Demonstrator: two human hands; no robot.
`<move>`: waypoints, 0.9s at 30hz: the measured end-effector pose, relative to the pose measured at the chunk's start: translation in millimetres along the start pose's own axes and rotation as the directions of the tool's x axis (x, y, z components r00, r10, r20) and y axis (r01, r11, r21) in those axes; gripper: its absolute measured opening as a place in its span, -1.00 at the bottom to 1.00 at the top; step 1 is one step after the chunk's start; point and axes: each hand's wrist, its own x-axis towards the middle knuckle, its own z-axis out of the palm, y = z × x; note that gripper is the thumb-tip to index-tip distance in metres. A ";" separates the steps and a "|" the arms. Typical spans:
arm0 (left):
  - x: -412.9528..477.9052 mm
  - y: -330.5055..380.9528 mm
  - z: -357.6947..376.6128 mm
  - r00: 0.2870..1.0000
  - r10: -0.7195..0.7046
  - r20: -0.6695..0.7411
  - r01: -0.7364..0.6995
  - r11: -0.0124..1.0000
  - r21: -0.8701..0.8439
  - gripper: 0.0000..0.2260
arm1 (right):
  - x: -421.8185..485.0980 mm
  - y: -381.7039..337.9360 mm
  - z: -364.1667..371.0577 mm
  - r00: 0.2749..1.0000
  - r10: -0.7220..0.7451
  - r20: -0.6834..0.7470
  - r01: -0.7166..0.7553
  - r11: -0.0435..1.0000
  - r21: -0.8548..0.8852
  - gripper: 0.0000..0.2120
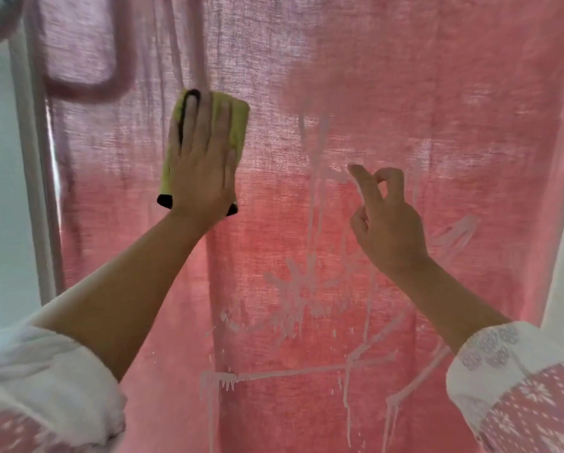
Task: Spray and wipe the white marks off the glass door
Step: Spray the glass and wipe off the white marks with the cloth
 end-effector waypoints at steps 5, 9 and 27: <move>3.3 52.8 18.1 0.942 -0.322 -0.089 0.322 0.947 -0.018 -0.53 | 1.1 7.7 1.0 1.000 -0.017 0.008 0.017 1.000 0.005 -0.41; -12.8 42.6 14.6 0.998 0.021 0.066 -0.020 1.000 -0.014 -0.52 | 0.3 7.4 2.5 1.000 -0.022 0.006 0.022 1.000 0.019 -0.42; 13.8 54.9 16.2 0.891 0.440 0.110 -0.431 0.897 -0.093 -0.56 | -0.2 14.1 -3.0 1.000 -0.016 -0.025 0.019 0.995 0.103 -0.44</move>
